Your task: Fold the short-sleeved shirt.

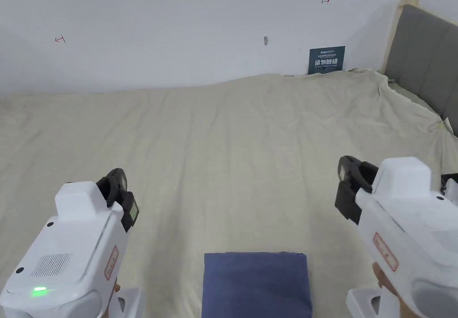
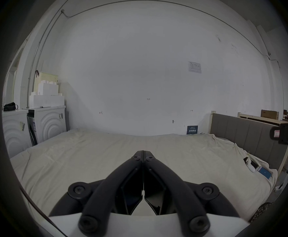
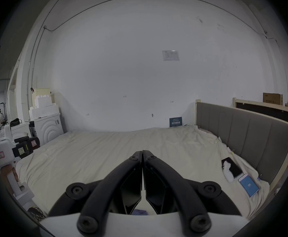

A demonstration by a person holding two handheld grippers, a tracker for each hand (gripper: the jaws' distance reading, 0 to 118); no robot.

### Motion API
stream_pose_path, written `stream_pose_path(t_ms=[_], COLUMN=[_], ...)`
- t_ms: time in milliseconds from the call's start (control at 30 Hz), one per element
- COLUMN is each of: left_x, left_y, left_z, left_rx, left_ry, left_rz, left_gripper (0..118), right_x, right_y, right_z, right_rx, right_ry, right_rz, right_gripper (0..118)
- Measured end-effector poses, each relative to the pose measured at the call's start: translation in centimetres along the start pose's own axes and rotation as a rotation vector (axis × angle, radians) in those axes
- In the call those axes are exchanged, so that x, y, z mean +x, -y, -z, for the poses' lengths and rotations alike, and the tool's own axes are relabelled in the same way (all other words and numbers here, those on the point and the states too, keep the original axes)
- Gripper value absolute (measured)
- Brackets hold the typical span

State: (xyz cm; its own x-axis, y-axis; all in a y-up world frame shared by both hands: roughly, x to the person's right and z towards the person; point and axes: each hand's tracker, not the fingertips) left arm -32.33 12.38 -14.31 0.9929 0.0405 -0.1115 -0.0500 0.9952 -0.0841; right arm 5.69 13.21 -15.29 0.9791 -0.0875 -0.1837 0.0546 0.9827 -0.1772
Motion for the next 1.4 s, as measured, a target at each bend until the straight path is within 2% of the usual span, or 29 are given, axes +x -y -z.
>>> stream_pose_path(t_ms=[200,233,333,500,733,800,900,967,1000,1067,1133,1233,1267,1300,1400], left_x=[0.0,-0.1,-0.5,-1.8,-3.2,-3.4,-3.7,-3.8,-3.7,-3.4,-2.9,-1.9,-1.6,-1.1,0.4], left_y=[1.7,1.9,2.5,2.9,4.1,4.7,5.8,6.7,7.3,8.8,10.9,13.6,14.3,15.1,16.8], left_z=[0.2,0.2,0.3,0.4,0.4,0.7,1.3,1.8,2.2,3.6,5.2,6.5,7.0,7.6,9.2], left_rx=[-0.049,-0.054,-0.068,-0.092,-0.134,-0.164,-0.244,-0.302,-0.352,-0.491,-0.665,-0.786,-0.831,-0.871,-0.955], left_ry=[0.01,0.012,0.014,0.005,-0.013,-0.002,0.051,0.083,0.089,0.084,0.117,0.218,0.259,0.279,0.336], left_rz=[-0.016,-0.016,-0.017,-0.032,-0.042,-0.046,-0.111,-0.185,-0.214,-0.253,-0.297,-0.364,-0.376,-0.38,-0.33], left_gripper=[0,0,0,0,0,0,0,2,4,20,43,77,85,91,92], right_x=[-1.6,-3.1,-4.4,-6.0,-6.4,-6.3,-6.2,-5.9,-5.9,-5.6,-5.6,-5.5,-5.5,-5.4,-5.4], right_y=[6.2,7.8,11.4,17.0,22.6,23.9,24.9,24.6,24.5,24.5,24.5,24.6,24.6,24.6,24.4], right_z=[2.8,3.6,5.0,7.1,8.1,8.2,8.2,8.3,8.3,8.2,8.1,8.1,8.1,8.1,8.2], right_rx=[-0.166,-0.197,-0.284,-0.372,-0.503,-0.545,-0.502,-0.52,-0.521,-0.516,-0.514,-0.517,-0.518,-0.52,-0.526], right_ry=[-0.056,-0.069,-0.094,-0.1,-0.047,-0.068,-0.09,-0.094,-0.101,-0.122,-0.12,-0.116,-0.115,-0.115,-0.116], right_rz=[-0.028,-0.02,-0.042,-0.073,-0.071,-0.054,-0.092,-0.074,-0.077,-0.102,-0.078,-0.063,-0.061,-0.058,-0.046], right_gripper=[0,0,0,0,0,0,0,0,0,0,0,0,0,0,0])
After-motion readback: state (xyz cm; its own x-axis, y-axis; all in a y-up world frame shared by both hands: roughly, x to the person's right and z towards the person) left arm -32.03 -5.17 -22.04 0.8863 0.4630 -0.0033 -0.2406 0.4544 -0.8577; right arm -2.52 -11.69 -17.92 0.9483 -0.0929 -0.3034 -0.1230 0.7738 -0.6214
